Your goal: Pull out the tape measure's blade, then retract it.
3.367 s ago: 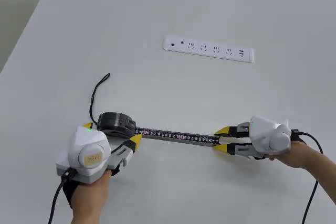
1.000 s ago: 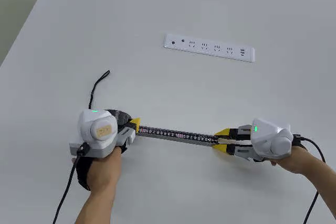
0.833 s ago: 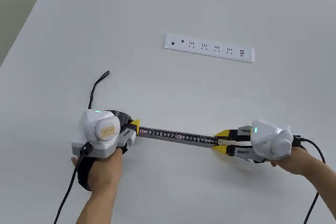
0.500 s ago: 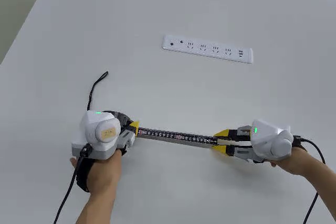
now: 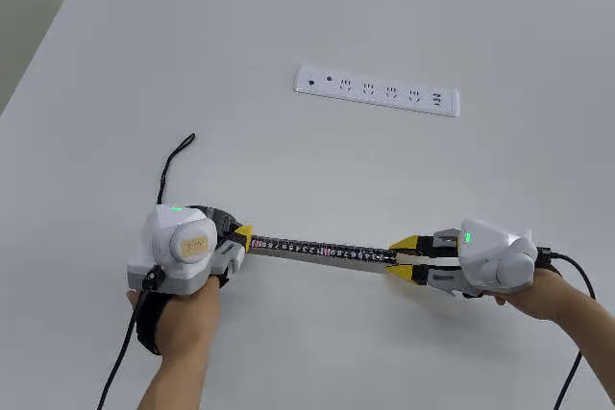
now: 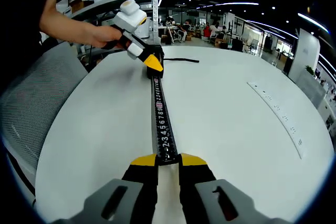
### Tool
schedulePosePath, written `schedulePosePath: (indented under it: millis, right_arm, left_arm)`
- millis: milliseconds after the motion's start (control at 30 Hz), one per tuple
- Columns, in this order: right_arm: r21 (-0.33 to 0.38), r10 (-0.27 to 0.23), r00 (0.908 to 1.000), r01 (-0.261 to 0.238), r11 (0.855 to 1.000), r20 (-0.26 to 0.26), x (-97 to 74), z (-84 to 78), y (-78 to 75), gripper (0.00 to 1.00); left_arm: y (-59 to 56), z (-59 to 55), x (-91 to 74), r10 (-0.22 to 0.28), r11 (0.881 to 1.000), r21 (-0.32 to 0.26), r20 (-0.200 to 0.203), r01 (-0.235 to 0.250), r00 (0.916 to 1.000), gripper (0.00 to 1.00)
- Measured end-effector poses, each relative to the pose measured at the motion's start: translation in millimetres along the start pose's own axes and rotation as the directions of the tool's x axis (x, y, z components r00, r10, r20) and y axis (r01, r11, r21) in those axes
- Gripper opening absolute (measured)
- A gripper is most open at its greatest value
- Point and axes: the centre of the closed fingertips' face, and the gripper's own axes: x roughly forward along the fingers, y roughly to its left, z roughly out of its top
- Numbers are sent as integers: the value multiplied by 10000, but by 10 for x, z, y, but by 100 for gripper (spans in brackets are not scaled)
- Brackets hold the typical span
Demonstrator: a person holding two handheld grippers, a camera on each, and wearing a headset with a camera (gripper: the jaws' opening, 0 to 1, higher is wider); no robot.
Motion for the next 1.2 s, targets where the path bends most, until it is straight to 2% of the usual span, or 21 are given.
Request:
schedulePosePath:
  millis: [733,1200]
  right_arm:
    - [-253,116,9999,-116,9996,26,58,73,-2,14]
    - [-378,281,9995,-277,9989,113,114,137,25,14]
  left_arm:
    - [-3,1,-10,-16,9999,126,-36,16,10000,65]
    - [-5,-1,-9,-196,9996,188,-147,199,9997,65]
